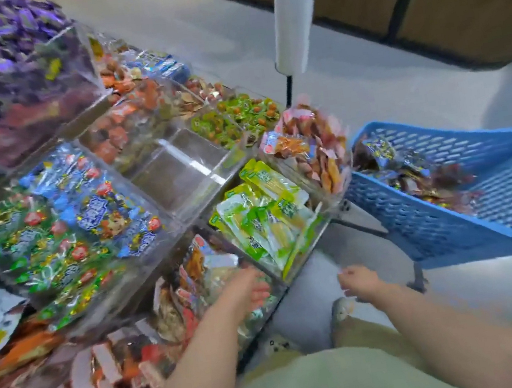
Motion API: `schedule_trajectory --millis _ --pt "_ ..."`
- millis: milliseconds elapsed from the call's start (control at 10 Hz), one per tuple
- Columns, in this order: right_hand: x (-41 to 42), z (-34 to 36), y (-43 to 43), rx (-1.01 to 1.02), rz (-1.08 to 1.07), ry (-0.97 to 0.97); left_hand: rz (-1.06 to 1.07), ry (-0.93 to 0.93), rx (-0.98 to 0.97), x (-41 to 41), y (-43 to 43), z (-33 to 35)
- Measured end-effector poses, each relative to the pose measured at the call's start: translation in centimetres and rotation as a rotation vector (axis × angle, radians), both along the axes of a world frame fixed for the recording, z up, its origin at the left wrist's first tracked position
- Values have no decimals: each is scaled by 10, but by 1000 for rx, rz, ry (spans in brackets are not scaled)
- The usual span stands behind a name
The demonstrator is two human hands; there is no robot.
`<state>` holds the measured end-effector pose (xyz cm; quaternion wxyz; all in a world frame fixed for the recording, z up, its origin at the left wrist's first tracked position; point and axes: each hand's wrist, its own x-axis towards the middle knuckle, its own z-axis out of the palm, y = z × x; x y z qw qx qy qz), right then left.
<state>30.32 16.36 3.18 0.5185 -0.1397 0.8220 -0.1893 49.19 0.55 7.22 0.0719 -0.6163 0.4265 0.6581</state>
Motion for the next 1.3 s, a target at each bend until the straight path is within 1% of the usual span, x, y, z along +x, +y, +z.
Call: schedule_trajectory --millis 100,200,300,400,500,600,700,800,900,1000,1100,1200,1300 --pt "-19 -16 91 187 -237 -77 -6 -80 147 4 33 -24" --pt "-33 -22 164 300 -350 -114 -76 -184 180 -4 59 -37" --pt "-50 -19 216 298 -475 -145 -160 -256 108 -24 82 -42" --pt "-66 -14 251 265 -557 -133 -266 -280 -30 -57 102 -44" --pt "-75 -12 275 245 -605 -157 -468 -267 -63 -100 118 -43" --pt "-75 -10 294 225 -680 -214 -643 -298 -139 -138 129 -44" --pt "-71 -6 301 224 -775 -246 -742 -315 -162 -166 133 -43" --pt "-79 -7 298 219 -830 -276 -889 -323 -183 -192 123 -47" --pt "-102 -6 284 210 -905 -277 -1068 -293 -158 -214 111 -58" --pt "-130 -8 262 223 -847 -224 -1121 -285 -168 -252 89 -67" --pt "-154 -12 235 259 -747 -214 -1164 -287 -163 -297 64 -68" --pt "-175 -12 208 276 -726 -209 -1180 -272 -185 -338 40 -63" --pt "-199 -7 176 227 -687 -190 -1128 -268 -154 -375 21 -58"
